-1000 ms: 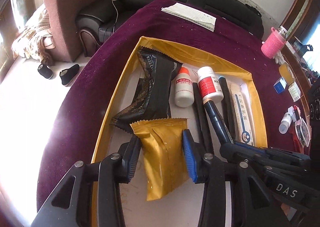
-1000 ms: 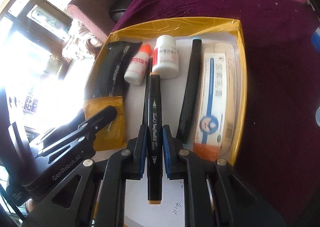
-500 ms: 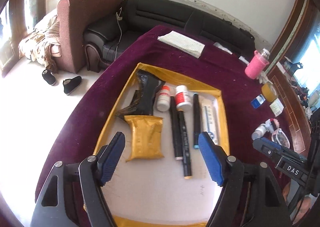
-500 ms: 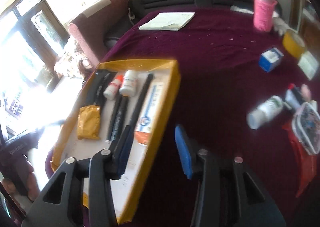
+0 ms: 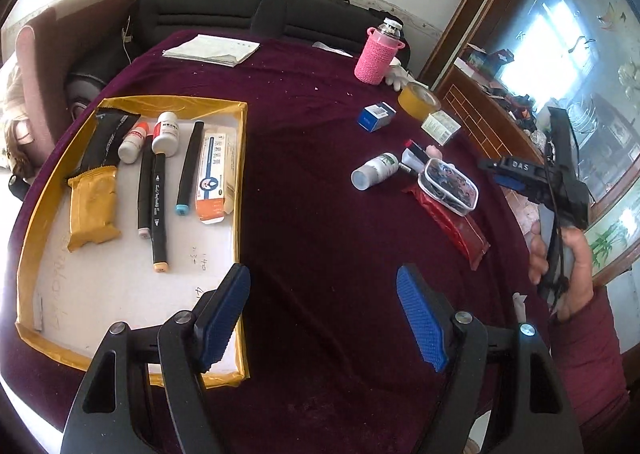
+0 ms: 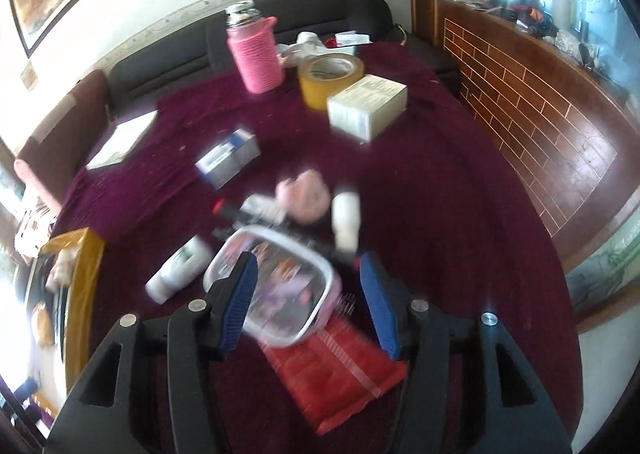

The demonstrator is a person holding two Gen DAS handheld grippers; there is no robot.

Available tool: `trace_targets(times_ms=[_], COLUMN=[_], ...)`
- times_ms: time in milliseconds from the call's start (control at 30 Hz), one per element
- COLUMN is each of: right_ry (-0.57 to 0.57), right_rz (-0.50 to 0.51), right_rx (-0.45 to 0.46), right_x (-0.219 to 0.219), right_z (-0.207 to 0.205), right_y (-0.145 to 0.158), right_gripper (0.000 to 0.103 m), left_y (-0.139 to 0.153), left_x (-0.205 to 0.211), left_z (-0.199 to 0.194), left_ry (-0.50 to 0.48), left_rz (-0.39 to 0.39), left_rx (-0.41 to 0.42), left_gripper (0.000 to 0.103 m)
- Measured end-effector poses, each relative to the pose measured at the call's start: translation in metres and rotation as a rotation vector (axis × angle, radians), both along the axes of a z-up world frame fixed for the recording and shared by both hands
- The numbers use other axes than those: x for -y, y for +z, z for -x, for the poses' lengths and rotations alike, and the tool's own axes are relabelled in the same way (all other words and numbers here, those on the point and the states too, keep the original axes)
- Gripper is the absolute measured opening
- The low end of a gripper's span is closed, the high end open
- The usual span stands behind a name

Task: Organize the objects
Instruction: 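Grasp the clear cartoon pouch with the right tool while the left tool grasps the white pill bottle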

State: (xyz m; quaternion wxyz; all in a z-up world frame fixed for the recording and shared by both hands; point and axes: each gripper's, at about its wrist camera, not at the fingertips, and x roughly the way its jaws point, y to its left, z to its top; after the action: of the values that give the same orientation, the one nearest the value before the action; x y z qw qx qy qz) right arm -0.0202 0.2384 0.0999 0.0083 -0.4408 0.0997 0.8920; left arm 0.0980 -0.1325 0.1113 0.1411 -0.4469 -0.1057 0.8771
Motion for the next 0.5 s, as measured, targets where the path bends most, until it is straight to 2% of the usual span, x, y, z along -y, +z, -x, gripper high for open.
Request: trace_targets(times_ms=[100, 167, 233, 333, 367, 433, 500], right_ry=[0.003, 0.033, 0.138, 0.396, 0.435, 0.398, 0.362], right_rz=[0.058, 0.117, 0.196, 0.305, 0.289, 0.194, 0.144], right_rx=[0.035, 0.106, 0.162, 0.193, 0.184, 0.156, 0.152], right_x=[-0.010, -0.004, 0.012, 0.046, 0.052, 0.055, 0.055], right_z=[0.032, 0.049, 0.049, 0.024, 0.014, -0.001, -0.009], right_y=[-0.011, -0.026, -0.037, -0.036, -0.032, -0.027, -0.029], right_gripper=[0.052, 0.052, 0.053, 0.053, 0.052, 0.052, 0.052], left_y=[0.007, 0.010, 0.013, 0.010, 0.007, 0.000, -0.006], left_x=[0.005, 0.010, 0.019, 0.027, 0.026, 0.024, 0.020], left_z=[-0.005, -0.008, -0.011, -0.008, -0.005, 0.002, 0.008], left_ry=[0.032, 0.060, 0.085, 0.108, 0.110, 0.107, 0.095], left_rz=[0.010, 0.029, 0.046, 0.075, 0.085, 0.090, 0.069], left_rx=[-0.012, -0.020, -0.034, -0.051, -0.048, -0.026, 0.000], left_gripper=[0.071, 0.071, 0.071, 0.071, 0.071, 0.071, 0.071])
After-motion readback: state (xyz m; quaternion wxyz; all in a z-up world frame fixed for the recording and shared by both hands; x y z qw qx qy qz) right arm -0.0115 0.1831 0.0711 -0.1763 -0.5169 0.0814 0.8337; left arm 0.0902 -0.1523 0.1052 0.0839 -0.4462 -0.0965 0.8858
